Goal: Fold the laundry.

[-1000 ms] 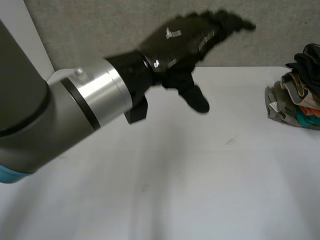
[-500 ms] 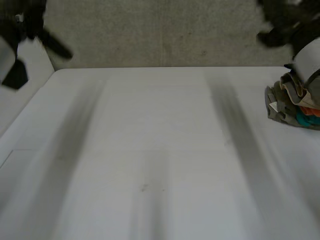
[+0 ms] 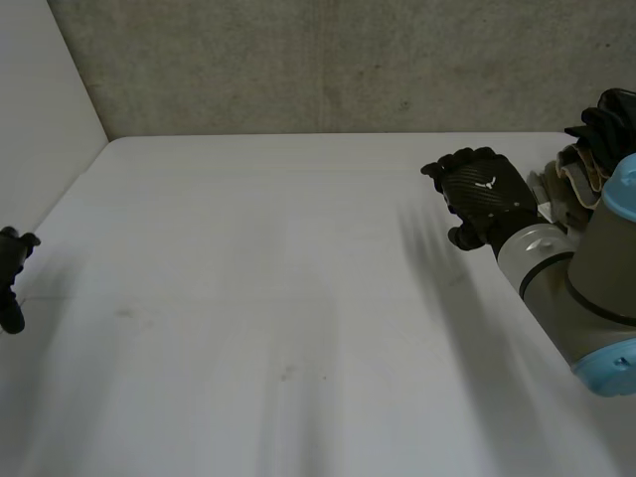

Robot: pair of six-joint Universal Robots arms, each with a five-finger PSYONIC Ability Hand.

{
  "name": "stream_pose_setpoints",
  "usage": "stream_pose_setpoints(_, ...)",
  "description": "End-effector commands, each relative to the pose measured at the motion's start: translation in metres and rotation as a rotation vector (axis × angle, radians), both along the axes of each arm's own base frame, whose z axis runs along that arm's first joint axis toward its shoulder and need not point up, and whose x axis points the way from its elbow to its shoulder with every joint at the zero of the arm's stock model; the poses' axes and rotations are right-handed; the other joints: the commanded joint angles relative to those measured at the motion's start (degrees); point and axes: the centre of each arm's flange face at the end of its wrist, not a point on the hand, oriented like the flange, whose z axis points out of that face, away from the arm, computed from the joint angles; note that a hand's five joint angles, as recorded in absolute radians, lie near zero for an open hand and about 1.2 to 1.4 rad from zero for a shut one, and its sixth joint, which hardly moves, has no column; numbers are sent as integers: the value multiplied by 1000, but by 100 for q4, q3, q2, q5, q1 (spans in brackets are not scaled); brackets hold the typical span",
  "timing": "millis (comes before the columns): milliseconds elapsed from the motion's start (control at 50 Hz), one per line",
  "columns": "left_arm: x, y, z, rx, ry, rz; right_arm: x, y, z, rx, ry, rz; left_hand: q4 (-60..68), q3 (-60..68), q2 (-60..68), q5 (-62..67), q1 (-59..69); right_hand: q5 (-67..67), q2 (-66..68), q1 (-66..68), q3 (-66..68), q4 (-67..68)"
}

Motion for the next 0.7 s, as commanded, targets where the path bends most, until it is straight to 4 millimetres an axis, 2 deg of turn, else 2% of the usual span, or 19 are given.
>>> stream_pose_setpoints(20,-10,-23,-1,-93,34,-114,-1,-6,-8,9,4,-10,-172,-212,-4,-264,28,-4283,-220,-334,-229,-252)
stream_pose_setpoints(160,-28,-48,22,-191,187,-142,-1,-10,-6,-27,-23,-16,-172,-212,-4,-264,28,-4283,-220,-334,-229,-252)
stream_pose_setpoints(280,-57,-51,45,-243,349,-181,-2,-13,3,-65,-38,-25,-172,-212,-4,-264,28,-4283,-220,-334,-229,-252)
stream_pose_setpoints(300,-70,-47,53,-259,389,-213,-2,-13,5,-71,-40,-30,-172,-212,-4,-264,28,-4283,-220,-334,-229,-252)
stream_pose_setpoints(360,-88,-37,78,-306,446,-264,-4,-16,21,-118,-56,-58,-172,-212,-4,-264,28,-4283,-220,-334,-229,-252)
stream_pose_setpoints(380,-100,-26,99,-338,489,-301,-4,-17,28,-136,-63,-66,-172,-212,-4,-264,28,-4283,-220,-334,-229,-252)
stream_pose_setpoints(420,-111,-13,118,-346,540,-333,-6,-17,48,-181,-87,-86,-172,-212,-4,-264,28,-4283,-220,-334,-229,-252)
stream_pose_setpoints(480,-126,9,147,-343,627,-377,-9,-16,68,-221,-110,-118,-172,-212,-4,-264,28,-4283,-220,-334,-229,-252)
stream_pose_setpoints(580,-135,31,167,-268,718,-367,-17,-13,98,-220,-123,-190,-168,-207,1,-259,32,-4283,-220,-334,-229,-252)
stream_pose_setpoints(700,-147,51,173,-197,728,-368,-20,-9,105,-133,-193,-199,-172,-212,-4,-264,28,-4283,-220,-334,-229,-252)
